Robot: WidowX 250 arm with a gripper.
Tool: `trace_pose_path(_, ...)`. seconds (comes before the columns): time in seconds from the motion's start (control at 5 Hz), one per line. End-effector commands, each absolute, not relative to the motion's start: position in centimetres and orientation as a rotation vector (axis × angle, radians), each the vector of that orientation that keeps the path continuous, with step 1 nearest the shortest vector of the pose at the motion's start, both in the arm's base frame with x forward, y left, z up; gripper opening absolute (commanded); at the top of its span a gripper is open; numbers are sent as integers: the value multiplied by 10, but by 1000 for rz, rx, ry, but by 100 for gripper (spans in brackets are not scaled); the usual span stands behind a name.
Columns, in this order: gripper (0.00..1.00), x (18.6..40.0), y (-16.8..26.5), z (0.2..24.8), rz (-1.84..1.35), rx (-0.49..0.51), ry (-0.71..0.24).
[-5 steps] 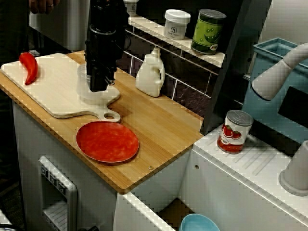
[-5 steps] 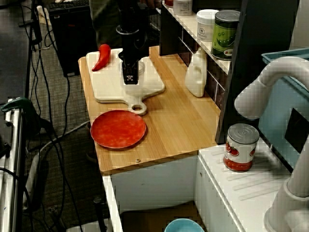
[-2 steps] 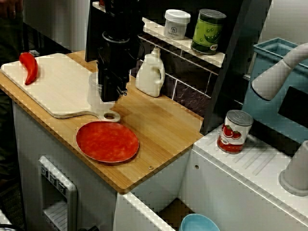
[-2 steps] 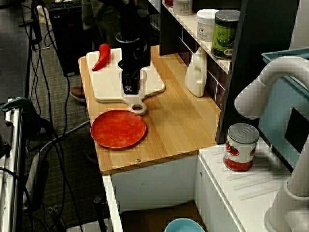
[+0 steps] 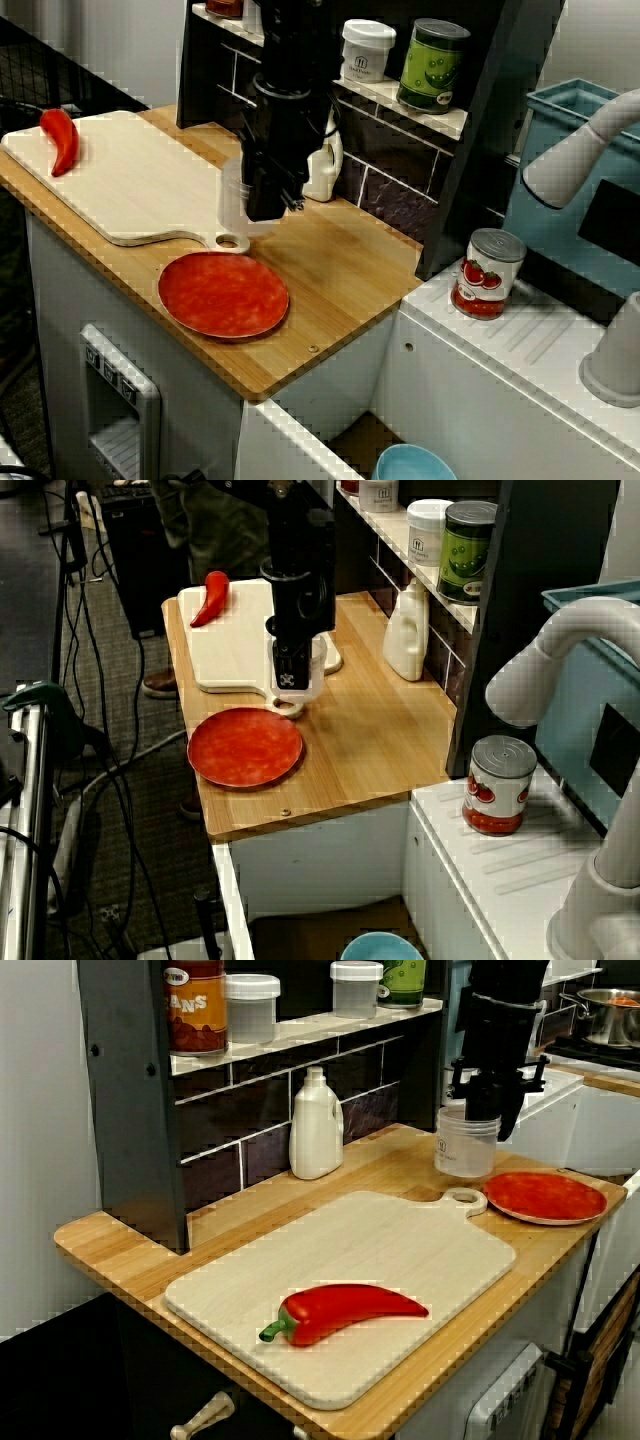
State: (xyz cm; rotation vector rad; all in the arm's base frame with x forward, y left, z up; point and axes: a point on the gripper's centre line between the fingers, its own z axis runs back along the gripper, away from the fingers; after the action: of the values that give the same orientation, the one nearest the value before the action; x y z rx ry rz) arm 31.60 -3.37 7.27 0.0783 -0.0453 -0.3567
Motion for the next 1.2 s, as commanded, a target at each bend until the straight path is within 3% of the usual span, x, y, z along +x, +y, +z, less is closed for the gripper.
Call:
trace_pose_path(0.0, 0, 330, -59, 80, -375, 82, -84)
trace_pose_path(0.6, 0, 343, -78, 68, -376, 85, -73)
trace_pose_path(0.8, 100, 344, -76, 70, -373, 93, -72)
trace_pose_path(1.0, 100, 344, -71, 70, -365, 95, -66)
